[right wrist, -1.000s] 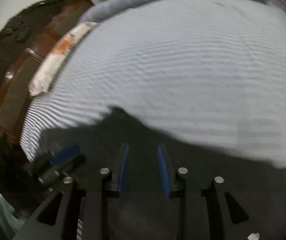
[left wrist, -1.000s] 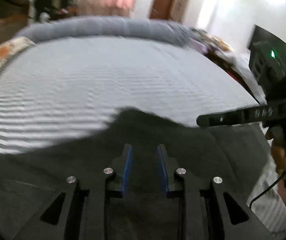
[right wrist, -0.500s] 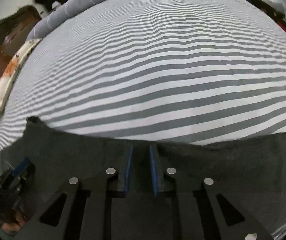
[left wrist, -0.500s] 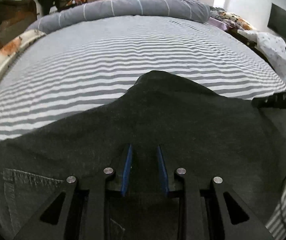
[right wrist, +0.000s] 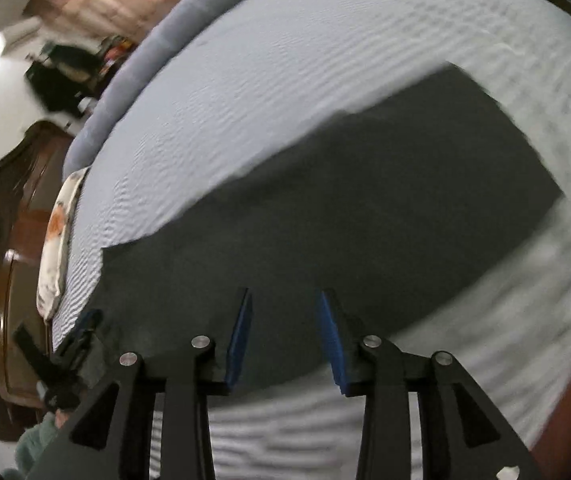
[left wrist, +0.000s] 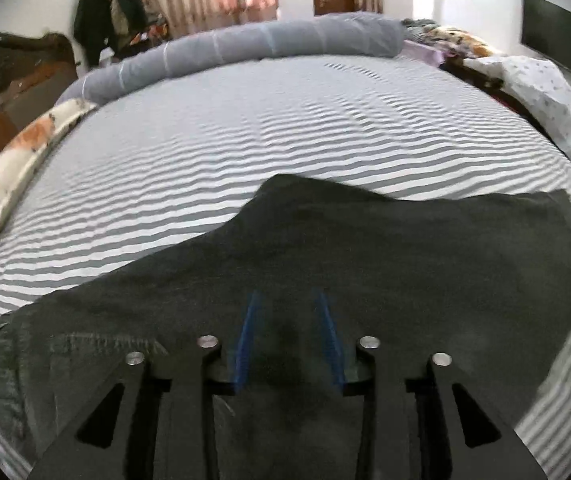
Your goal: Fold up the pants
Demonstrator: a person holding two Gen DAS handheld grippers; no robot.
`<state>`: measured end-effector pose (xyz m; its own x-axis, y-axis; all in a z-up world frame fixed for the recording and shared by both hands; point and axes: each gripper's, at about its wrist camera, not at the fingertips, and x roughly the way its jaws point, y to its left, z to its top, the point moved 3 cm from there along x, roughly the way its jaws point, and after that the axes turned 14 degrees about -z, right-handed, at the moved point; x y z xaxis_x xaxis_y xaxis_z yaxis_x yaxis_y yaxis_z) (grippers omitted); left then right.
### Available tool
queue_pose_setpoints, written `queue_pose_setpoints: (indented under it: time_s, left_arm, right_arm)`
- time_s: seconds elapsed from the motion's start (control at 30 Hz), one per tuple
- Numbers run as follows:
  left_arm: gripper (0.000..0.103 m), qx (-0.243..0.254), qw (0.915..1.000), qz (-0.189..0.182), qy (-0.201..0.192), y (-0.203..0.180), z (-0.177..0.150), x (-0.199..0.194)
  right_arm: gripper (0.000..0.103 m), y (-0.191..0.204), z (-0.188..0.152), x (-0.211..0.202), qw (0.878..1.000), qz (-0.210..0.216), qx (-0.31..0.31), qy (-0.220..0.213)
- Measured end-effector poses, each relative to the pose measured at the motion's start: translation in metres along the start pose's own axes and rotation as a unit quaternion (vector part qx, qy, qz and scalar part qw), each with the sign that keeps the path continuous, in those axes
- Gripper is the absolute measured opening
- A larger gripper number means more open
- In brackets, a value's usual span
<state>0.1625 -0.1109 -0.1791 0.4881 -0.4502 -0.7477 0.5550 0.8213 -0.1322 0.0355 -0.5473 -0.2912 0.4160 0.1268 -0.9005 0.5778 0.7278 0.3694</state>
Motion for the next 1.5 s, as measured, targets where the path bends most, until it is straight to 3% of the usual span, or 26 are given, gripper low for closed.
queue_pose_setpoints:
  time_s: [0.07, 0.3, 0.37, 0.53, 0.6, 0.7, 0.93, 1.07, 1.3, 1.5]
  left_arm:
    - [0.049, 0.010, 0.9999, -0.011, -0.003, -0.022, -0.008, -0.012]
    - [0.049, 0.010, 0.9983, -0.047, 0.035, -0.076, -0.030, -0.009]
    - [0.049, 0.011, 0.9978, -0.048, 0.044, -0.087, -0.031, -0.001]
    - [0.049, -0.005, 0.9963, -0.040, 0.075, -0.094, -0.035, 0.018]
    - [0.049, -0.013, 0.9957, -0.032, 0.086, -0.089, -0.040, 0.023]
    - [0.049, -0.016, 0.9957, -0.032, 0.086, -0.086, -0.044, 0.026]
    - [0.052, -0.005, 0.9956, -0.015, 0.093, -0.087, -0.045, 0.031]
    - [0.052, -0.004, 0.9958, -0.013, 0.091, -0.087, -0.046, 0.031]
    - [0.052, -0.007, 0.9956, -0.009, 0.093, -0.091, -0.039, 0.029]
    - [0.052, 0.012, 0.9965, -0.049, 0.067, -0.116, -0.021, 0.022]
  right_arm:
    - [0.034, -0.024, -0.012, 0.003, 0.999, 0.011, 0.037, 0.009]
    - [0.034, -0.077, -0.029, 0.019, 0.989, 0.062, 0.137, 0.010]
    - [0.034, -0.087, -0.027, 0.023, 0.987, 0.057, 0.150, 0.003]
    - [0.031, -0.114, -0.011, 0.033, 0.978, 0.090, 0.188, -0.019]
    - [0.031, -0.122, -0.002, 0.036, 0.975, 0.085, 0.200, -0.034]
    - [0.029, -0.132, 0.010, 0.043, 0.968, 0.114, 0.222, -0.035]
    - [0.013, -0.146, 0.039, 0.035, 0.966, 0.125, 0.217, -0.062]
    - [0.014, -0.157, 0.053, 0.025, 0.966, 0.140, 0.202, -0.083]
    - [0.010, -0.158, 0.057, 0.039, 0.968, 0.131, 0.206, -0.061]
    - [0.006, -0.155, 0.055, 0.028, 0.967, 0.124, 0.216, -0.060]
